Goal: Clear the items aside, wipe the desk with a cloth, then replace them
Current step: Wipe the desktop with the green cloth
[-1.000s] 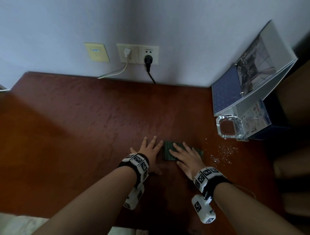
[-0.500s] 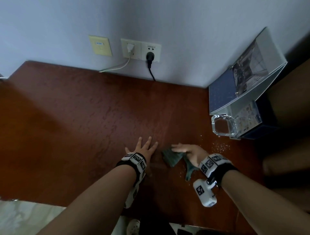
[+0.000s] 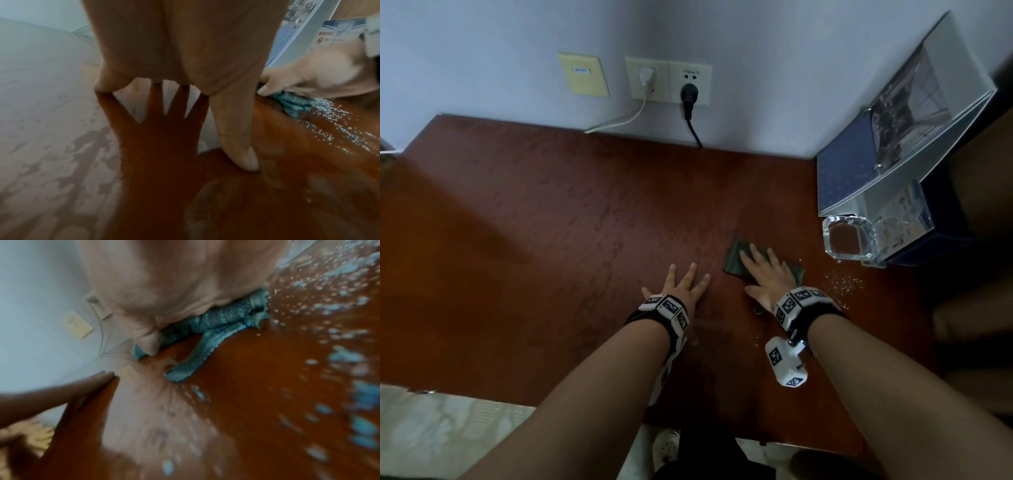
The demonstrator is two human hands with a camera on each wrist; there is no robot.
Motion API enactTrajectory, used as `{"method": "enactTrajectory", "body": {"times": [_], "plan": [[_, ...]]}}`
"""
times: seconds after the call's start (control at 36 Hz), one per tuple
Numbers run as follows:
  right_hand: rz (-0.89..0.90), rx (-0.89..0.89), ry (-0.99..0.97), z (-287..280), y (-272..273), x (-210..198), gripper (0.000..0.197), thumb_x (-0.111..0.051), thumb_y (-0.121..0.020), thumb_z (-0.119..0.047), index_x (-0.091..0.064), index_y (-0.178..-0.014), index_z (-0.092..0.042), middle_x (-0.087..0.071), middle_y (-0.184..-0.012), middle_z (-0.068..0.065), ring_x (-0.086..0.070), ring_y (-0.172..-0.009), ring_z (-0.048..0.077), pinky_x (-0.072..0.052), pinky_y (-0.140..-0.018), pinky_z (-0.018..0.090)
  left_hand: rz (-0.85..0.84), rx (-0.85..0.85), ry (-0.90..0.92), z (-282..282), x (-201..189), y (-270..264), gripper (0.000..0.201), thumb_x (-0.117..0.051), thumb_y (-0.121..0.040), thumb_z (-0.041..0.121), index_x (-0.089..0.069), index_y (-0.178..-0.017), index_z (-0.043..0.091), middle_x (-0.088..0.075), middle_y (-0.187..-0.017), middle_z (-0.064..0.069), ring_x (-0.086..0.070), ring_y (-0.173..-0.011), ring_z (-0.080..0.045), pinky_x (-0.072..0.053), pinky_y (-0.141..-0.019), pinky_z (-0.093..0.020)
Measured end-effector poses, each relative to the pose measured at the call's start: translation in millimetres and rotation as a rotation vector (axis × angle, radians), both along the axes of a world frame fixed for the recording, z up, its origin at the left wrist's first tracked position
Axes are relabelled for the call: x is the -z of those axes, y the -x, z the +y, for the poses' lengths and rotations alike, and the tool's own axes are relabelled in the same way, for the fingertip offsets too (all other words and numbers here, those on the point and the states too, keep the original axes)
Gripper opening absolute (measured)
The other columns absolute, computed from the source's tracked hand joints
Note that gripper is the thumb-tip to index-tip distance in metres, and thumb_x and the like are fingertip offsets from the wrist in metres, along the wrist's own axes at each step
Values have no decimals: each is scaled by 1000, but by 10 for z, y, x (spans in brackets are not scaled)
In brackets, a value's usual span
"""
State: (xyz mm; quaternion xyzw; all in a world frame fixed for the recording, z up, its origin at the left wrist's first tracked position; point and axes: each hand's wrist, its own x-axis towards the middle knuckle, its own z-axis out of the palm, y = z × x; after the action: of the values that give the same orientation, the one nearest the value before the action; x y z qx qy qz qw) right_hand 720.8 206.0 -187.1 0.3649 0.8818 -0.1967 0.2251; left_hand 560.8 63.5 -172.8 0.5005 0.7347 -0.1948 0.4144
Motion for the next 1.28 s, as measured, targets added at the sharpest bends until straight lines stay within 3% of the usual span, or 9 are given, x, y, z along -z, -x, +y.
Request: {"method": "enactTrajectory", "body": {"times": [0.53, 0.64, 0.81, 0.86, 0.94, 1.0, 1.08, 1.14, 1.28], "plan": [[235, -191, 89, -993, -759, -46, 56, -41, -100, -22, -19, -147, -44, 10, -148, -29, 18, -138, 4, 6, -116, 38, -19, 77, -81, -266, -36, -146, 95, -66, -94, 34, 4, -157, 38, 19, -164, 11, 16, -151, -27, -17, -112, -71], [248, -204, 105, -1138, -872, -27, 58, -41, -100, -19, -20, -147, -45, 8, -148, -30, 19, -138, 3, 7, -115, 36, -22, 118, -64, -394, -50, -184, 109, -68, -85, 58, 9, -157, 33, 22, -164, 8, 19, -150, -31, -18, -115, -67], [323, -195, 185, -1282, -995, -26, 65, -42, -94, -1, -30, -144, -41, -5, -149, -28, 10, -141, 5, 6, -117, 36, -2, 164, -30, -547, 8, -233, 135, -86, -68, 53, 17, -155, 38, 31, -160, 12, 26, -148, -31, -16, -109, -76], [354, -127, 281, -1293, -968, -65, 61, -41, -93, 7, -43, -140, -32, -17, -148, -23, 2, -141, 4, 3, -120, 35, 13, 170, -40, -582, 41, -238, 136, -89, -69, 45, 17, -154, 40, 32, -159, 12, 27, -148, -31, -15, -109, -76], [518, 363, 574, -1213, -906, -195, 48, -42, -90, 14, -66, -118, -16, -42, -144, -8, -25, -139, 8, -11, -116, 23, 3, 162, -55, -618, 86, -226, 134, -89, -71, 38, 16, -154, 42, 33, -159, 13, 27, -148, -30, -11, -109, -77], [562, 535, 636, -1094, -842, -328, 50, -40, -90, 13, -71, -109, -22, -50, -140, -7, -45, -129, 14, -25, -114, 33, -4, 160, -60, -631, 94, -220, 135, -89, -69, 43, 16, -154, 42, 32, -159, 13, 27, -148, -29, -10, -109, -77], [676, 667, 555, -871, -677, -468, 42, -45, -93, 4, -66, -116, -23, -51, -134, -9, -57, -102, 10, -49, -86, 18, -2, 154, -58, -624, 105, -213, 138, -90, -65, 47, 16, -153, 42, 33, -159, 14, 28, -148, -30, -10, -108, -78], [757, 735, 432, -718, -544, -465, 43, -41, -96, 0, -65, -119, -27, -49, -137, -13, -53, -110, 11, -47, -83, 14, -2, 151, -56, -617, 111, -209, 140, -91, -64, 47, 17, -153, 43, 34, -158, 14, 28, -147, -30, -9, -108, -78], [703, 643, 245, -557, -236, -202, 52, -35, -96, 5, -52, -136, -24, -34, -152, -7, -25, -143, 20, -15, -114, 24, -10, 144, -53, -616, 69, -219, 139, -90, -64, 47, 17, -154, 41, 34, -158, 14, 29, -147, -28, -7, -109, -77]]}}
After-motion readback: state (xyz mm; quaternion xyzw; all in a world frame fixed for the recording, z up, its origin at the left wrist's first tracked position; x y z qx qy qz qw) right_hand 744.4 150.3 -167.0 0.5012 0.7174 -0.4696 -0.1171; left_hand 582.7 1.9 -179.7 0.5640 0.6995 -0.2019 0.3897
